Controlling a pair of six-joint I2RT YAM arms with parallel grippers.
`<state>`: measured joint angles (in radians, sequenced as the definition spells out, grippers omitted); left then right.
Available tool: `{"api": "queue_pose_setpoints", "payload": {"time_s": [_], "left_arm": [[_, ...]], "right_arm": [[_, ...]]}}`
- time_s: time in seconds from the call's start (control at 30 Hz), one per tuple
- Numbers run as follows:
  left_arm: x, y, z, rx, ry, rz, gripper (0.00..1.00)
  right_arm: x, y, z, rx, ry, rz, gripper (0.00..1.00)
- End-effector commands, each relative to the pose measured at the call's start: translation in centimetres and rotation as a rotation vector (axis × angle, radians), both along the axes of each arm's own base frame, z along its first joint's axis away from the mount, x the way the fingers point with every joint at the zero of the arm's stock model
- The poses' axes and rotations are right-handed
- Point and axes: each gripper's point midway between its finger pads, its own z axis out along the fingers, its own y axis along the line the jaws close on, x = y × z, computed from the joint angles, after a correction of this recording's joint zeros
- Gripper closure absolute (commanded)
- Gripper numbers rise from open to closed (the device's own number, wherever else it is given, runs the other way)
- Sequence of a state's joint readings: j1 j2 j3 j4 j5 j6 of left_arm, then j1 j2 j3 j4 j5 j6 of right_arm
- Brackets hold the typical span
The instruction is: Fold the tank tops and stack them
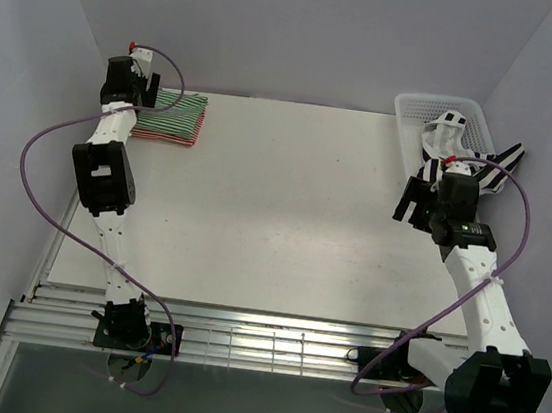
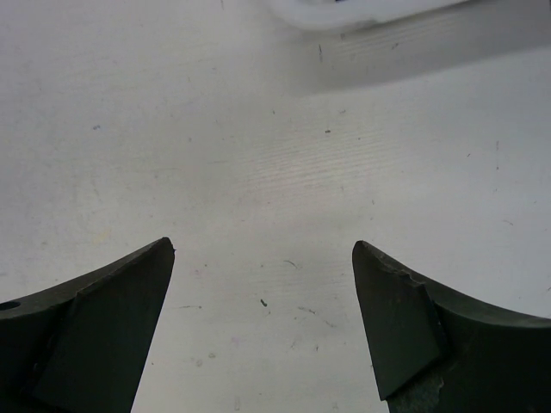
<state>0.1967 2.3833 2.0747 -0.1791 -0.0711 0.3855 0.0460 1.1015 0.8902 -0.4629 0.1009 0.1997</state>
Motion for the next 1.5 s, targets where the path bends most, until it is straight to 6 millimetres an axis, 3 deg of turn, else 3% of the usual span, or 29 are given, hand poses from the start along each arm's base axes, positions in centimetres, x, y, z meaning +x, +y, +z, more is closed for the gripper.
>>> {"api": "queue_pose_setpoints", "payload": {"time_s": [0.0, 0.23, 0.27, 0.3, 0.33, 0.37, 0.4, 0.43, 0.47, 0.5, 0.53, 0.57, 0.6, 0.63, 0.7, 0.73, 0.8, 0.83, 0.87, 0.9, 0.93, 0.97, 1.03, 1.07, 1.2, 1.23, 1.37, 1.47], "left_arm": [[-0.2, 2.2, 4.8, 0.009, -0.118, 0.092, 0.02], [-0.9, -1.0, 10.4, -0.165, -0.206, 0.023, 0.02], [-1.6, -1.5, 11.7, -0.19, -0.214, 0.021, 0.02], [-1.9, -2.5, 12.3, -0.248, -0.222, -0.003, 0.02], [-2.3, -3.0, 12.7, -0.277, -0.225, -0.018, 0.02], [-3.0, -4.3, 14.8, -0.311, -0.254, -0.06, 0.02], [-3.6, -4.9, 14.0, -0.378, -0.242, -0.049, 0.02], [-4.2, -5.4, 14.4, -0.424, -0.25, -0.043, 0.02], [-5.0, -6.3, 16.2, -0.464, -0.275, -0.064, 0.02], [-5.7, -7.0, 15.1, -0.551, -0.253, -0.04, 0.02], [-6.4, -7.7, 15.1, -0.6, -0.247, -0.035, 0.02], [-7.1, -8.3, 15.0, -0.648, -0.24, -0.034, 0.02], [-8.3, -9.5, 16.4, -0.698, -0.25, -0.064, 0.02], [-9.5, -10.9, 13.6, -0.782, -0.19, -0.032, 0.02], [-11.3, -12.6, 14.6, -0.81, -0.233, -0.051, 0.02], [-12.5, -14.6, 11.5, -0.829, -0.169, -0.053, 0.02], [-13.7, -16.0, 11.7, -0.812, -0.189, -0.071, 0.02], [-14.7, -17.6, 9.6, -0.816, -0.139, -0.078, 0.02], [-15.2, -18.2, 9.1, -0.807, -0.124, -0.093, 0.02], [-15.7, -18.8, 8.6, -0.81, -0.11, -0.097, 0.02], [-16.8, -19.6, 7.7, -0.813, -0.084, -0.112, 0.02], [-17.2, -20.0, 7.3, -0.816, -0.076, -0.118, 0.02], [-18.0, -20.6, 6.5, -0.836, -0.059, -0.128, 0.02], [-18.4, -20.8, 6.1, -0.844, -0.05, -0.134, 0.02], [-19.0, -21.2, 5.9, -0.859, -0.041, -0.141, 0.02], [-19.0, -21.0, 5.9, -0.853, -0.046, -0.135, 0.02], [-18.9, -19.5, 5.6, -0.811, -0.056, -0.049, 0.02], [-19.0, -19.3, 5.9, -0.803, -0.06, -0.041, 0.02]], "right_arm": [[0.2, -0.3, 4.6, -0.018, -0.096, 0.013, 0.1], [1.5, -0.8, 9.4, -0.027, -0.199, -0.024, 0.1], [2.2, -1.0, 9.2, -0.037, -0.184, -0.036, 0.1], [3.1, -1.2, 11.0, -0.038, -0.216, -0.046, 0.1], [3.7, -1.3, 11.3, -0.042, -0.21, -0.043, 0.1], [5.0, -1.6, 10.6, -0.044, -0.173, -0.049, 0.1], [6.1, -1.8, 12.9, -0.038, -0.21, -0.054, 0.1], [7.0, -1.4, 13.2, -0.021, -0.202, -0.041, 0.1], [8.3, -2.8, 11.3, -0.014, -0.122, -0.073, 0.1], [9.6, -3.1, 13.4, -0.008, -0.155, -0.08, 0.1], [10.4, -3.7, 13.2, -0.017, -0.134, -0.098, 0.1], [11.5, -4.7, 10.9, -0.026, -0.046, -0.134, 0.1], [12.4, -5.3, 10.9, -0.039, -0.04, -0.151, 0.1], [14.4, -6.6, 10.8, -0.049, -0.038, -0.175, 0.1], [16.7, -7.6, 10.4, -0.062, -0.04, -0.167, 0.1], [19.0, -8.6, 9.8, -0.078, -0.036, -0.171, 0.1], [20.8, -10.0, 8.6, -0.122, -0.012, -0.173, 0.1], [22.2, -11.1, 5.6, -0.139, 0.041, -0.173, 0.1], [23.6, -11.9, 6.6, -0.15, 0.004, -0.179, 0.1], [24.3, -12.5, 6.1, -0.164, 0.008, -0.166, 0.1], [25.5, -13.4, 3.8, -0.17, 0.036, -0.164, 0.1], [26.5, -13.7, 3.9, -0.183, 0.014, -0.152, 0.1], [28.7, -13.7, 2.1, -0.239, -0.025, -0.041, 0.1], [28.7, -13.6, -0.1, -0.248, 0.0, -0.01, 0.1], [29.9, -15.1, -3.9, -0.321, 0.037, -0.007, 0.1], [29.8, -15.3, -5.7, -0.335, 0.071, 0.016, 0.1], [29.2, -14.0, -9.1, -0.292, 0.126, 0.084, 0.04], [29.1, -13.5, -9.3, -0.272, 0.127, 0.11, 0.36]]}}
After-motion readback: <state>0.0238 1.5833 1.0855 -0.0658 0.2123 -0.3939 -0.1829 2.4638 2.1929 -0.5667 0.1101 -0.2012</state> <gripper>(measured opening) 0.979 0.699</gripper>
